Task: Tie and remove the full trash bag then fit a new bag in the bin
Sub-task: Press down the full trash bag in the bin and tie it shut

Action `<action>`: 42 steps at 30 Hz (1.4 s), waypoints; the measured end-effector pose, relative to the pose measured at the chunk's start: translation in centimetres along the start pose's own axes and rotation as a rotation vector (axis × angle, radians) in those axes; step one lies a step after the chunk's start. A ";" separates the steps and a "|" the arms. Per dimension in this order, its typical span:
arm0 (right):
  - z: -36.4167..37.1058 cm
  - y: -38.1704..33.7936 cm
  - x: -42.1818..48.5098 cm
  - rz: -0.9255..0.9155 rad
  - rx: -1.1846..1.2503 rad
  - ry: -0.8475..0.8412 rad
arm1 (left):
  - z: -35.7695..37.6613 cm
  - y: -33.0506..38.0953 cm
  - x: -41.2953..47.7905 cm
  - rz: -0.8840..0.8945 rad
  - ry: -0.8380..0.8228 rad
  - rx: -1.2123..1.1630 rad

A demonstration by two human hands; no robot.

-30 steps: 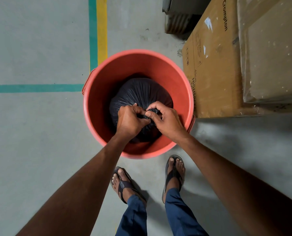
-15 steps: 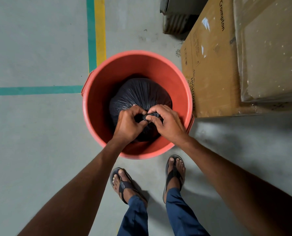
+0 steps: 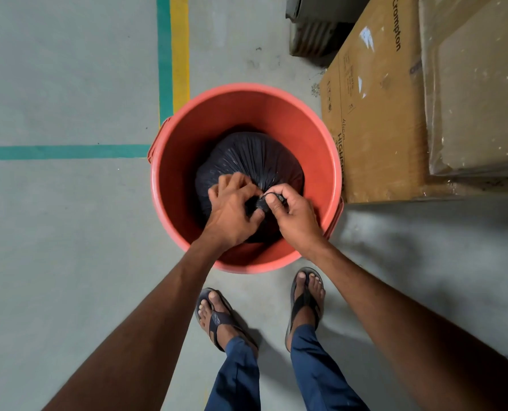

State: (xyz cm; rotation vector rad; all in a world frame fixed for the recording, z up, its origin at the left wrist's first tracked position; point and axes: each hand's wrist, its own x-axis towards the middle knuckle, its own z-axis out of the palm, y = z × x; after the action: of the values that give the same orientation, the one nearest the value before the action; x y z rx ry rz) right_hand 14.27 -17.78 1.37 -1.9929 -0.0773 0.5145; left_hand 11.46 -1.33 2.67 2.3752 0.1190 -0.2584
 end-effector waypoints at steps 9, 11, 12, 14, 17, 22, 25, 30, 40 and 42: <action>1.1 -0.2 1.2 0.352 0.238 0.031 | 0.7 -0.1 -1.2 0.025 0.135 -0.149; 1.1 -0.5 1.4 0.347 0.248 0.064 | 0.4 -0.2 -1.2 0.051 0.132 -0.156; 1.0 -0.6 1.4 0.327 0.248 0.077 | 0.3 -0.3 -1.1 0.056 0.132 -0.153; 1.0 -0.8 1.1 0.281 0.221 0.085 | 0.0 -0.5 -1.0 0.069 0.125 -0.131; 0.7 -0.9 0.3 0.203 0.060 0.073 | -0.1 -0.7 -0.9 0.099 0.113 -0.105; 0.5 -0.8 -0.9 0.085 -0.037 0.054 | -0.2 -0.7 -0.7 0.082 0.141 -0.130; 0.7 -0.8 -0.8 0.128 0.118 0.111 | -0.1 -0.4 -0.8 0.070 0.165 -0.118; 0.1 -0.1 -0.5 0.120 0.107 0.027 | 0.2 0.0 -0.7 -0.094 0.204 -0.169; 2.3 -1.7 -0.6 0.259 0.022 0.262 | 0.5 0.6 0.0 -0.448 0.028 -0.735; 2.6 -2.0 -0.5 0.259 -0.017 0.269 | 0.1 0.9 0.2 -0.482 0.009 -0.815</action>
State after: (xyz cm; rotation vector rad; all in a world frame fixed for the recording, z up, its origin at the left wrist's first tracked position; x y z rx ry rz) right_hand 13.16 -14.75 2.26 -2.0827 0.3474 0.4040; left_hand 11.73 -2.12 3.15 1.5093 0.6704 -0.3440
